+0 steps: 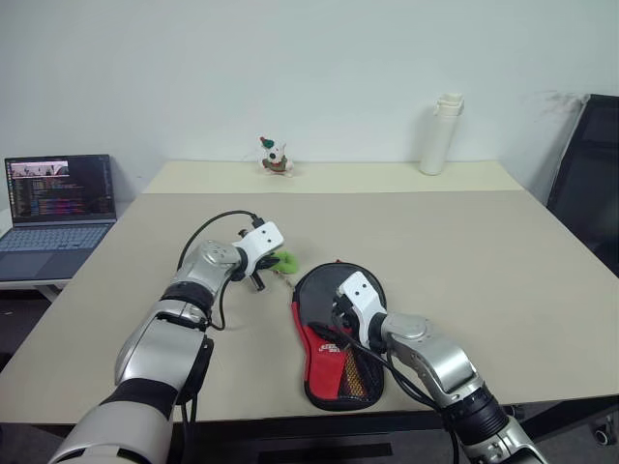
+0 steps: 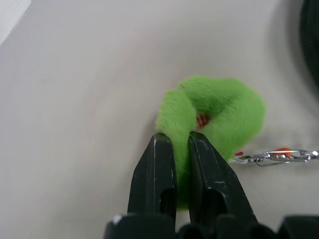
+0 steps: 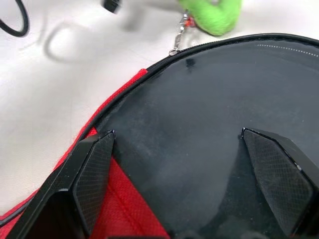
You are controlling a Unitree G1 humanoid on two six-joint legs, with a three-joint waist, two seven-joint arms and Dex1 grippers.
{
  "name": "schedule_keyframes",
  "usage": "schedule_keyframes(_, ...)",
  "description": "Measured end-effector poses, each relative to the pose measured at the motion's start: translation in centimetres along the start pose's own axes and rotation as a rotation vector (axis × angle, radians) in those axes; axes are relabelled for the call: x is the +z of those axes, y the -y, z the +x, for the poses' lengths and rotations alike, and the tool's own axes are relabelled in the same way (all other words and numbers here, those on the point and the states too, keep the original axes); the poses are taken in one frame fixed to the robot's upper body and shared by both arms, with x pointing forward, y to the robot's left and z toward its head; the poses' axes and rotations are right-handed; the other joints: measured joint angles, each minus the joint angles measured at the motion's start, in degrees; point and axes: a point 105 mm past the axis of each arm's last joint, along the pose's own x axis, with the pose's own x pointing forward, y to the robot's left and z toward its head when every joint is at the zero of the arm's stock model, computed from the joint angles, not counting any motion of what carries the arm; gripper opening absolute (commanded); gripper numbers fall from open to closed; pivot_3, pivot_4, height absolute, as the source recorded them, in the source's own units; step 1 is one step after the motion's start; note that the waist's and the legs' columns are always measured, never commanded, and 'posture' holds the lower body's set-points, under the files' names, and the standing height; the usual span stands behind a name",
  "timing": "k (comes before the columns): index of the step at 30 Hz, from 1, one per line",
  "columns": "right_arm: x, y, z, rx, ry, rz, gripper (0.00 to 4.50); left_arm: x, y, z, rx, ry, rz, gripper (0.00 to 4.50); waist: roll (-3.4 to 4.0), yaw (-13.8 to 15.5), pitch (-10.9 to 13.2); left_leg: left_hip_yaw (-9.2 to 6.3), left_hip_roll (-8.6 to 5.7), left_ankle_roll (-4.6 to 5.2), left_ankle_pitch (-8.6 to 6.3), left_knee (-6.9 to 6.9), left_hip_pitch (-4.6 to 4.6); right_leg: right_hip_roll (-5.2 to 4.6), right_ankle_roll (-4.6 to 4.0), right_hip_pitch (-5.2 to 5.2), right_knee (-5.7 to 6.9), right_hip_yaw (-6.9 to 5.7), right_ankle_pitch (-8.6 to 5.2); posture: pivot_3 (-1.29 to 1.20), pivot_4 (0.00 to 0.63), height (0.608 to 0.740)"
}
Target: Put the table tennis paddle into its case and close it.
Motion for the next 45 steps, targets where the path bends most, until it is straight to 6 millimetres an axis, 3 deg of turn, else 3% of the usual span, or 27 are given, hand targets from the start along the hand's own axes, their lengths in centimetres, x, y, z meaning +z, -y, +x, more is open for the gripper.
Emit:
schedule_keyframes(10,-0.3,-0.5,-0.1,0.010,-0.006,-0.006,4.50,5.4,-0.9,1.6,0.174,0.010,0.240,0.02,-0.02,0.0,0.0,0.00,-0.04,0.00,0.00,-0.01,0.00,0.02,0.19,0.00,0.00,-0.01,-0.10,0.00,0.150,0.740)
schedule_keyframes(14,-0.6,-0.9,-0.4,0.014,-0.008,0.002,4.50,6.7,-0.4,2.2,0.197,0.021,0.325,0.02,-0.02,0.0,0.0,0.00,-0.05,-0.01,0.00,-0.01,0.00,0.02,0.19,0.00,0.00,-0.01,-0.10,0.00,0.150,0.740)
schedule_keyframes(19,-0.9,-1.6,-0.8,0.015,-0.008,0.020,4.50,9.7,0.9,3.0,0.200,0.073,0.463,0.02,-0.04,0.2,0.0,0.01,-0.07,-0.01,0.00,-0.01,-0.03,-0.02,0.23,0.01,-0.04,0.00,-0.12,0.00,0.150,0.740)
schedule_keyframes(29,-1.1,-2.5,-1.2,0.013,-0.002,0.045,4.50,15.5,5.7,4.2,0.146,0.220,0.758,0.02,-0.04,0.3,0.0,0.01,-0.11,-0.01,0.00,-0.01,-0.04,-0.03,0.28,0.02,-0.06,0.00,-0.15,0.00,0.150,0.740)
schedule_keyframes(34,-1.2,-2.5,-1.3,0.001,-0.001,0.049,4.50,17.8,7.7,4.4,0.123,0.296,0.817,0.02,-0.05,0.4,0.0,0.00,-0.12,-0.01,0.00,-0.01,-0.04,-0.03,0.29,0.03,-0.08,-0.01,-0.15,0.00,0.150,0.740)
schedule_keyframes(40,-1.1,-2.5,-1.2,-0.001,0.001,0.051,4.50,20.3,11.8,4.4,0.027,0.422,0.871,0.02,-0.04,0.6,0.0,0.02,-0.14,-0.01,0.00,-0.01,-0.06,-0.07,0.30,0.04,-0.10,-0.01,-0.16,0.00,0.150,0.740)
schedule_keyframes(45,-1.1,-2.5,-1.1,0.000,-0.002,0.051,4.50,21.1,13.0,4.1,-0.040,0.474,0.828,0.02,0.00,0.6,-0.1,0.01,-0.15,-0.01,0.00,-0.01,-0.02,-0.06,0.30,0.06,-0.08,-0.01,-0.16,0.00,0.150,0.740)
